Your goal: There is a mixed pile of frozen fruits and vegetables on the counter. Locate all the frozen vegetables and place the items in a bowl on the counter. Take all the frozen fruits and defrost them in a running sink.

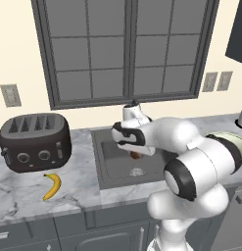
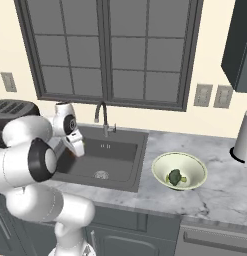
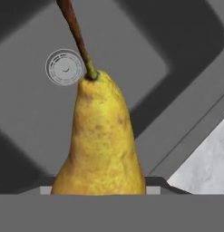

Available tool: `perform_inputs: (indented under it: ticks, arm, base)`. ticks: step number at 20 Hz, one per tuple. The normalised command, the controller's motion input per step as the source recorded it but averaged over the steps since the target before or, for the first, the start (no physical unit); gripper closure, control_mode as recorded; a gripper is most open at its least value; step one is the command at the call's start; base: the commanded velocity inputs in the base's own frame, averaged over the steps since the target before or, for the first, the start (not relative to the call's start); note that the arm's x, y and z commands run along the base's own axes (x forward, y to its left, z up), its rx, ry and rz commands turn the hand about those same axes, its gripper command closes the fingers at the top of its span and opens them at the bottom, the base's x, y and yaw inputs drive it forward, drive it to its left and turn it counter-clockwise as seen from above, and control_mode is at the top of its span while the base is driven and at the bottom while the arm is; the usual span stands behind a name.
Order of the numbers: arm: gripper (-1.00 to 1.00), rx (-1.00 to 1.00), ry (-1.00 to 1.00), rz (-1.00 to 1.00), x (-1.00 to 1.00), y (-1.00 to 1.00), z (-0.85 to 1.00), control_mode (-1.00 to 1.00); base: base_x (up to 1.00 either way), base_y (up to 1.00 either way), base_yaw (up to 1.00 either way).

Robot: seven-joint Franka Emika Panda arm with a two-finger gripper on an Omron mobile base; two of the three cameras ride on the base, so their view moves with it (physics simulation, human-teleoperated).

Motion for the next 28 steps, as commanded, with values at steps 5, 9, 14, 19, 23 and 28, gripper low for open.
perform_inputs:
  ticks: [5,9,14,19,23,28]
  arm:
    - [1.0,-0.07,-0.02,0.0,0.47,-0.14,-0.27,-1.0]
    - [1.0,-0.03,-0.01,0.03,0.51,-0.19,-0.28,-1.0]
    - [1.0,0.0,0.03,0.07,0.47,-0.15,-0.33,-1.0]
    - [1.0,0.0,0.12,0.22,0.32,-0.12,-0.41,-1.0]
    - [1.0,0.0,0.13,0.24,0.16,-0.07,-0.3,-1.0]
    - [1.0,0.0,0.02,0.03,0.26,0.0,-0.06,-1.0]
  base:
    - [0.0,0.0,0.0]
    - [0.0,0.0,0.0]
    - [0.0,0.0,0.0]
    - [0.0,0.0,0.0]
    - [0.0,0.0,0.0]
    - [0.0,0.0,0.0]
